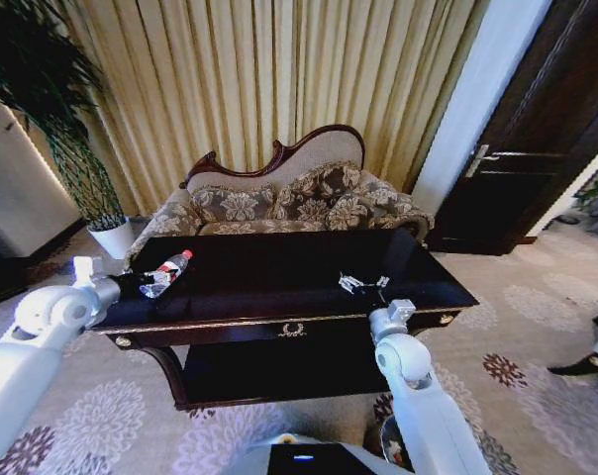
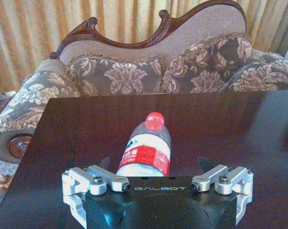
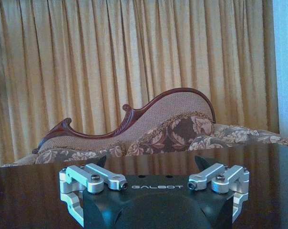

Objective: Move to the front of the table and place the trash on the table into the trash bin.

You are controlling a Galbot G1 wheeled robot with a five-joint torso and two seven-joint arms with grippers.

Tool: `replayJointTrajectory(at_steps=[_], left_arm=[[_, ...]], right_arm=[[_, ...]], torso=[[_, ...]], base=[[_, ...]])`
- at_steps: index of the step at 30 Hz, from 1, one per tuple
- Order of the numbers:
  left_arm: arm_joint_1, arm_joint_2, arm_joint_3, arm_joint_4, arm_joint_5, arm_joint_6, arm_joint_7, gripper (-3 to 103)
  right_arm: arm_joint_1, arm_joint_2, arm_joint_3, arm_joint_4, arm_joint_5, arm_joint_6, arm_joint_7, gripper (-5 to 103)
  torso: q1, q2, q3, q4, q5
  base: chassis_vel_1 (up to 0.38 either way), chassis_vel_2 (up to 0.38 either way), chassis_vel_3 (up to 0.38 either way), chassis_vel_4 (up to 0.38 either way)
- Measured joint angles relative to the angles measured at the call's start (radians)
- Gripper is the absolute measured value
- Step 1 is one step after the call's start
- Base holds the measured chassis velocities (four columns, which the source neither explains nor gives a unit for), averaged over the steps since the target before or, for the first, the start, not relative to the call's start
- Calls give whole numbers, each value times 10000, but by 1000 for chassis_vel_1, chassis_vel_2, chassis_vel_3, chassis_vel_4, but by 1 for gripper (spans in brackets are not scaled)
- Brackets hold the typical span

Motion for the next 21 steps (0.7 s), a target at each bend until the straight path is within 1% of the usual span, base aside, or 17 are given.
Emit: replayJointTrajectory(at_steps=[7, 21], left_arm=[[230, -16, -261, 48, 70, -6, -2, 100], [308, -184, -89, 243, 380, -11, -7, 100]], right_arm=[[7, 9, -43, -115, -39, 30, 0, 100], [-37, 23, -100, -159, -200, 112, 0, 100]], torso=[[-1, 0, 0, 0, 1], [-1, 1, 0, 0, 0]], base=[[0, 0, 0, 0], [0, 0, 0, 0]])
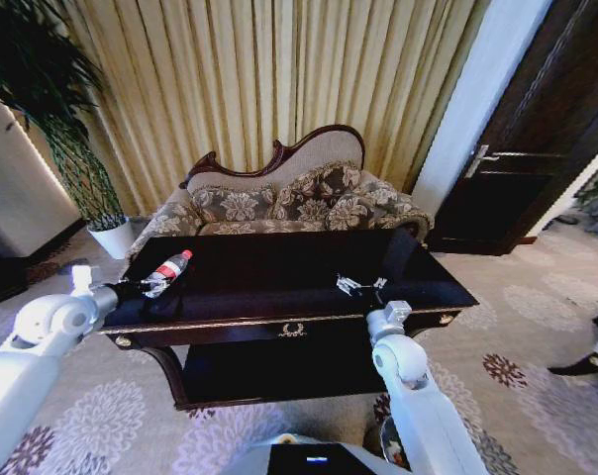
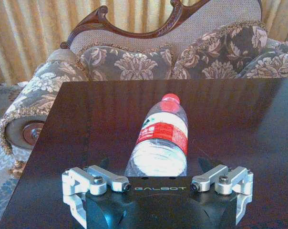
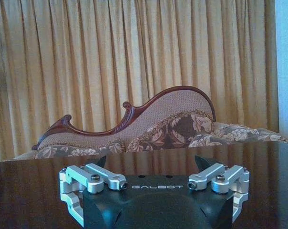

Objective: Move to the front of the table and place the trash on the table into the trash bin.

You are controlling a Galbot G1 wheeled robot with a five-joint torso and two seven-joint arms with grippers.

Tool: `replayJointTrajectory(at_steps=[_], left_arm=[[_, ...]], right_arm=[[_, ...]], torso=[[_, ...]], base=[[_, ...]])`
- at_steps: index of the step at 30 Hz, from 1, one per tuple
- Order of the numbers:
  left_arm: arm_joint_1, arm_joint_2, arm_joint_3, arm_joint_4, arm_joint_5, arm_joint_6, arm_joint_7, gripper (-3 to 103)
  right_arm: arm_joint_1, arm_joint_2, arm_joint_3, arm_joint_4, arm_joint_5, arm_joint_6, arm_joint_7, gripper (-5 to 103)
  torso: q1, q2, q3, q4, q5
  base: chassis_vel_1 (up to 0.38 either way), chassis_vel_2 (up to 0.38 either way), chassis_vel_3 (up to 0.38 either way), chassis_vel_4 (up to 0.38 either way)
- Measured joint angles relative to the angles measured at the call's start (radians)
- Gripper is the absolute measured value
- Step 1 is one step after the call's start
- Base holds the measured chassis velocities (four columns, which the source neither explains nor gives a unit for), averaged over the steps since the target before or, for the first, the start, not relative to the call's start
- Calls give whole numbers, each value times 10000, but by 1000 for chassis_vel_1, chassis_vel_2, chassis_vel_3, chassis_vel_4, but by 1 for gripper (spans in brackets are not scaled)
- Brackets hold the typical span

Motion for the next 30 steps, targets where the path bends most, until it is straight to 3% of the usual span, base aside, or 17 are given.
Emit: replayJointTrajectory(at_steps=[8, 11, 14, 15, 18, 21, 23, 24, 25, 26, 29, 30], left_arm=[[47, -28, 20, 5, 21, -2, 3, 103], [72, -63, 20, 5, 32, -6, 29, 96], [89, -103, 7, 9, 32, -7, 45, 80], [89, -103, 7, 9, 32, -7, 45, 80], [140, -110, -75, -2, 29, -10, 97, 64], [182, -138, -184, -70, 43, -17, 117, 55], [220, -167, -264, -125, 78, -84, 128, 55], [278, -193, -345, -191, 148, -232, 155, 52], [465, -255, -576, -363, 579, -832, 474, 48], [465, -255, -576, -363, 579, -832, 474, 48], [786, -323, -961, -761, 1744, -2446, 1592, 40], [786, -323, -961, -761, 1744, -2446, 1592, 40]], right_arm=[[-11, 19, -36, -57, -90, 93, 0, 100], [6, 2, -36, -71, -93, 114, 0, 100], [29, -6, -34, -91, -94, 144, 0, 100], [29, -6, -34, -91, -94, 144, 0, 100], [26, -11, -30, -97, -100, 156, 0, 100], [17, -1, -11, -115, -104, 166, 0, 100], [3, 12, 0, -118, -105, 178, 0, 100], [-8, 22, 12, -120, -107, 188, 0, 100], [-29, 40, 25, -123, -108, 206, 0, 100], [-29, 40, 25, -123, -108, 206, 0, 100], [-31, 73, 34, -127, -115, 238, 0, 100], [-31, 73, 34, -127, -115, 238, 0, 100]], torso=[[0, -1, 0, 0, 0], [0, -1, 0, 0, 0], [0, -1, 0, 0, 0], [0, -1, 0, 0, 0], [0, -1, 0, 0, 0], [0, -1, 0, 0, 0], [0, -1, 0, 0, -1], [0, -1, 0, -1, 0], [0, -1, 0, 0, 0], [0, -1, 0, 0, 0], [0, -1, 0, 1, 1], [0, -1, 0, 1, 1]], base=[[0, 0, 0, 0], [0, 0, 0, 0], [0, 0, 0, 0], [0, 0, 0, 0], [0, 0, 0, 0], [0, 0, 0, 0], [0, 0, 0, 0], [0, 0, 0, 0], [0, 0, 0, 0], [0, 0, 0, 0], [0, 0, 0, 0], [0, 0, 0, 0]])
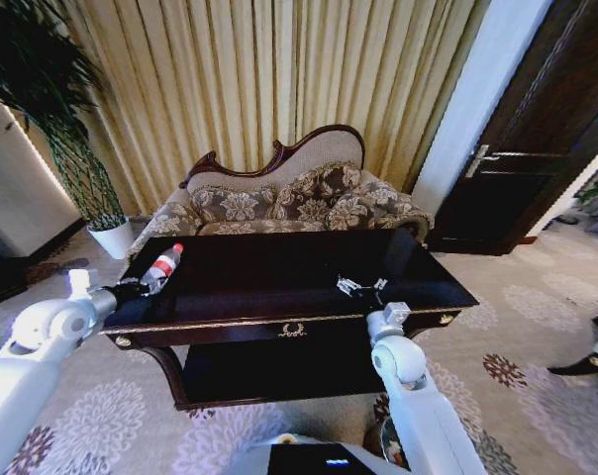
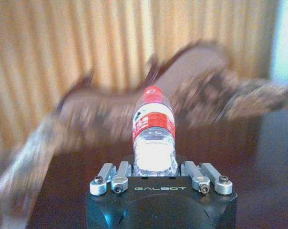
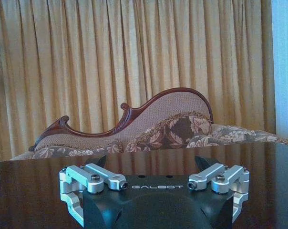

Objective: Move to the front of the table and place the trash on the table into the trash bin.

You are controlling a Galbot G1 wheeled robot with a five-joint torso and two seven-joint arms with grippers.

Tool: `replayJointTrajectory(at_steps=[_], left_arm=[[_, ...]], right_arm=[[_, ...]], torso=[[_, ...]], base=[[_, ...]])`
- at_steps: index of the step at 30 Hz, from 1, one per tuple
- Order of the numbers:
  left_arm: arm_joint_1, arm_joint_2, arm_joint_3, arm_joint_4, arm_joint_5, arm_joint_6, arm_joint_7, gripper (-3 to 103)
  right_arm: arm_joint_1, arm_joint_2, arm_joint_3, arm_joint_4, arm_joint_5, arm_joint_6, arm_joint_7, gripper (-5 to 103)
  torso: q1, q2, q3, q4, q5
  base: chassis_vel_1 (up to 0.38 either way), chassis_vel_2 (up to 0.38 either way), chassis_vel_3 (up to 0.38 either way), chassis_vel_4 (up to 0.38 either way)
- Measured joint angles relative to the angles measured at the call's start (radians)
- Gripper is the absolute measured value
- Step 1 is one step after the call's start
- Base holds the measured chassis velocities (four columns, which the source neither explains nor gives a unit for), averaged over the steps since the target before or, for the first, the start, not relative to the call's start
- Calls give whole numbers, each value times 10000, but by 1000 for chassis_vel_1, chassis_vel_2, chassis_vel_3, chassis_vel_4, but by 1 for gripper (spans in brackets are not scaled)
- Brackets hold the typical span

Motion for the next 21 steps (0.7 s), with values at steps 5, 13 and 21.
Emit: replayJointTrajectory(at_steps=[5, 13, 21], left_arm=[[214, 162, -182, -535, 1291, -2462, 1293, 39], [646, 46, -415, -1392, 1446, -3830, 2074, 39], [1655, -244, -1001, -2136, 1565, -4571, 2431, 39]], right_arm=[[88, -31, -36, 357, 547, -120, 0, 100], [-387, -446, -164, 1895, 3879, -1094, 2, 100], [-159, -733, 14, 3916, 8768, -3110, 1, 100]], torso=[[0, 0, 0, -1, 2], [0, 0, 0, -3, 0], [-1, 1, -1, 1, -1]], base=[[0, 0, 0, 0], [0, 0, 0, 0], [0, 0, 0, 0]])
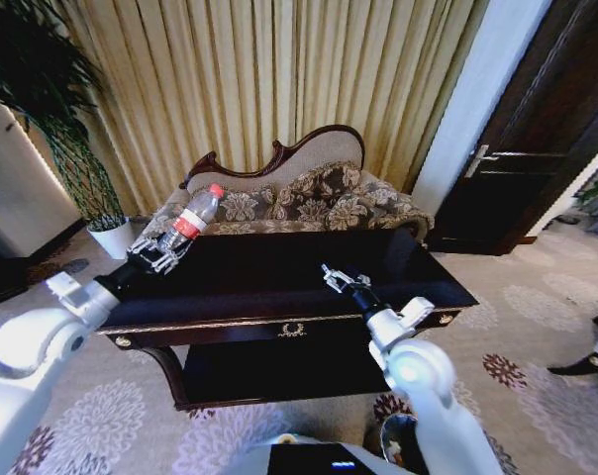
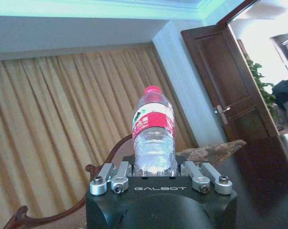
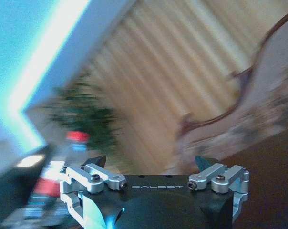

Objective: Move to the front of the table and place the trash on the table into the trash bin.

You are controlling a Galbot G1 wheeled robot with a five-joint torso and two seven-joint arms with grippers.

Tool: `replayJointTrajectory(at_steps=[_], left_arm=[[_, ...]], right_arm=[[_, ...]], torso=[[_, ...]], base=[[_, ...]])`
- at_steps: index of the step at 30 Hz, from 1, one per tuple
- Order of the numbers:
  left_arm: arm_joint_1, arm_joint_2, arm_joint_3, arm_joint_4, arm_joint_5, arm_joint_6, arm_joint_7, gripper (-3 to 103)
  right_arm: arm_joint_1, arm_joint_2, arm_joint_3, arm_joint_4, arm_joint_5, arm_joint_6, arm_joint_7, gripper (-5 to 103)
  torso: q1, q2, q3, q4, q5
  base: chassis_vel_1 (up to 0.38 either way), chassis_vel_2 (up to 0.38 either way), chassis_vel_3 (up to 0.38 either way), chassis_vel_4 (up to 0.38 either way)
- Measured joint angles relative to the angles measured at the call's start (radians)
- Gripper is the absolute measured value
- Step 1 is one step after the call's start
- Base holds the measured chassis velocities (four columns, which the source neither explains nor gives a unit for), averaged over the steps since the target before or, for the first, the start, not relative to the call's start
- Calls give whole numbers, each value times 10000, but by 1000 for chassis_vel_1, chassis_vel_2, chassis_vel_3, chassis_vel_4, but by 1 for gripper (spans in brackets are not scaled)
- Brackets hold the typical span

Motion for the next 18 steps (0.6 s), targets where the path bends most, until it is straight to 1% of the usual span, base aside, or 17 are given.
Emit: replayJointTrajectory(at_steps=[1, 5, 10, 11, 14, 18], left_arm=[[147, -38, -58, -173, 9, -40, 15, 39], [183, -46, -30, -374, 48, -31, 9, 39], [88, -22, 129, -570, 71, 137, -105, 39], [26, -6, 281, -742, 72, 317, -285, 39], [-2, 46, 551, -1036, 58, 505, -480, 39], [45, 180, 807, -1348, 50, 633, -524, 39]], right_arm=[[110, -12, -59, 183, 492, -224, 0, 100], [136, -55, -353, 360, 587, -358, 0, 100], [207, -185, -540, 288, 383, -354, -1, 100], [319, -288, -551, 83, 70, -295, -1, 100], [461, -358, -452, -168, -161, -161, -1, 100], [514, -337, -370, -287, -258, -117, -1, 100]], torso=[[0, 0, 1, 1, 0], [0, 0, 1, -4, 1], [0, -1, 1, -3, 0], [1, 0, 1, -3, 1], [1, -2, 2, -3, 1], [1, -2, 2, -2, 3]], base=[[0, 0, 0, 0], [0, 0, 0, 0], [0, 0, 0, 0], [0, 0, 0, 0], [0, 0, 0, 0], [0, 0, 0, 0]])
